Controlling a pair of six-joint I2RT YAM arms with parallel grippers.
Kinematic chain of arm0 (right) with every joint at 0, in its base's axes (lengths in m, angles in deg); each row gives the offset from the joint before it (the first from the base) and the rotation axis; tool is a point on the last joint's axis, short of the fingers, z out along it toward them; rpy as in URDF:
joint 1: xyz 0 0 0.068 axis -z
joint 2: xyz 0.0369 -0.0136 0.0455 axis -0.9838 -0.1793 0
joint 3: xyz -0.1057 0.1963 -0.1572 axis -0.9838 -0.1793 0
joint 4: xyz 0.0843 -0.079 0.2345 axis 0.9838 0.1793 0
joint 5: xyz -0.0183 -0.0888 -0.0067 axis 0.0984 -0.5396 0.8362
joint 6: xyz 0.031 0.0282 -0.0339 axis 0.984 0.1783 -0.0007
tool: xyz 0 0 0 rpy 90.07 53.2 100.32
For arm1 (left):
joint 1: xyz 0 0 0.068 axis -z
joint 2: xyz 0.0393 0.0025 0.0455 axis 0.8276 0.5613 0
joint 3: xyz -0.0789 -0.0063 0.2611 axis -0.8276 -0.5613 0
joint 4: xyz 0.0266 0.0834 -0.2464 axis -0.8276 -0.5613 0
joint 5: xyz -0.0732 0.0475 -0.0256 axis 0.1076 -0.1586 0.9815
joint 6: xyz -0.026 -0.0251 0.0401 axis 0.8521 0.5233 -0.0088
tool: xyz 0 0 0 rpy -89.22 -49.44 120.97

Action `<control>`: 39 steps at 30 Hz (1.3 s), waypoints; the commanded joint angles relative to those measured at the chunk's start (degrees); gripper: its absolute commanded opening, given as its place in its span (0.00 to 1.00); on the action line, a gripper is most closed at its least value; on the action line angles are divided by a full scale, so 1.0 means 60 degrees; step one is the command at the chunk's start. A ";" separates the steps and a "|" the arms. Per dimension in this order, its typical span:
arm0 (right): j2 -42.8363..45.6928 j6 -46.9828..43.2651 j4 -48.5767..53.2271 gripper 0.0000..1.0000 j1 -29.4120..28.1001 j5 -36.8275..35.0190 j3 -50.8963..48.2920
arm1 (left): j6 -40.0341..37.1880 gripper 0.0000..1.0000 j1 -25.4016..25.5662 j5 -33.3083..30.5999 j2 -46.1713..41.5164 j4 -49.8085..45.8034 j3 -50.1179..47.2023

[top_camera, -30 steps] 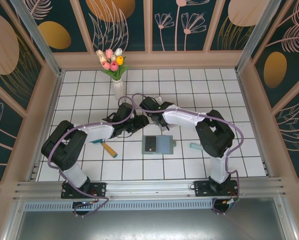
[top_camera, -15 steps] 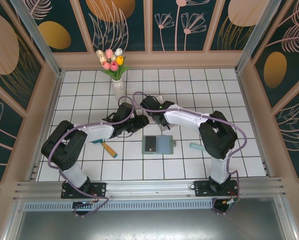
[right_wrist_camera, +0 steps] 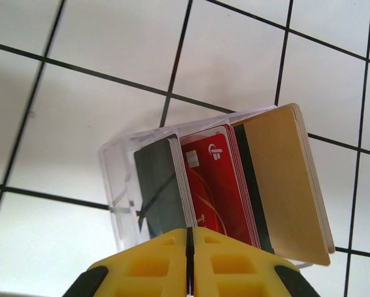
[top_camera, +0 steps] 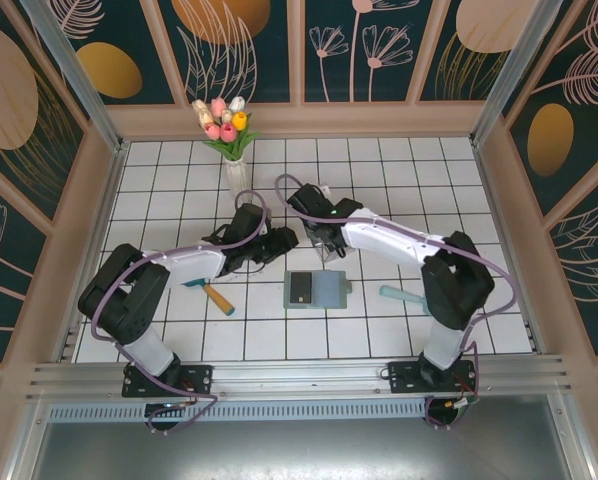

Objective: Put the credit cards into the card holder

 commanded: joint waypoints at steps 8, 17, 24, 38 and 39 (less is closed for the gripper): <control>-0.0674 -0.0138 -0.0314 0.33 0.0398 0.0623 -0.0012 | 0.0262 0.50 -0.0119 0.0434 -0.0211 0.0678 -0.0240; -0.1607 -0.0411 -0.0110 0.35 0.0259 -0.0307 0.0201 | 0.0282 0.51 -0.0123 0.0412 -0.0156 0.0658 -0.0276; -0.1899 -0.0334 0.0186 0.33 -0.0107 -0.1770 0.0340 | 0.0260 0.51 -0.0129 0.0460 -0.0094 0.0637 -0.0197; -0.1214 -0.0346 0.0226 0.22 -0.0068 -0.1903 0.0296 | 0.0253 0.51 -0.0125 0.0417 -0.0154 0.0587 -0.0229; -0.1186 -0.0342 0.0209 0.22 -0.0046 -0.1908 0.0273 | 0.0259 0.51 -0.0118 0.0416 -0.0152 0.0584 -0.0237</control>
